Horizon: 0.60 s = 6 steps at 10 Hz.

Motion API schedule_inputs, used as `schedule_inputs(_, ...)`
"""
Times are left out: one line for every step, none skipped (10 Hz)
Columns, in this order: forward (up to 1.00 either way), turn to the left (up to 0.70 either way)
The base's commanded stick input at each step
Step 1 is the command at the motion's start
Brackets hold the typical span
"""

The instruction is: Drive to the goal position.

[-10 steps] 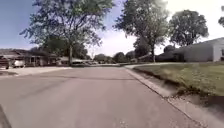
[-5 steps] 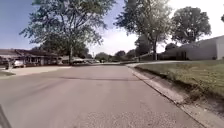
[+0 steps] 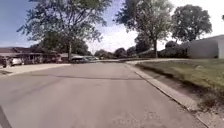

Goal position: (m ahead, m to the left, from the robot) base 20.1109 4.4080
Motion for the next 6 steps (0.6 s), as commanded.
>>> schedule_inputs(0.70,-0.16)
schedule_inputs(0.70,-0.10)
schedule_inputs(0.70,-0.05)
schedule_inputs(0.70,0.01)
schedule_inputs(0.70,0.03)
schedule_inputs(0.70,0.03)
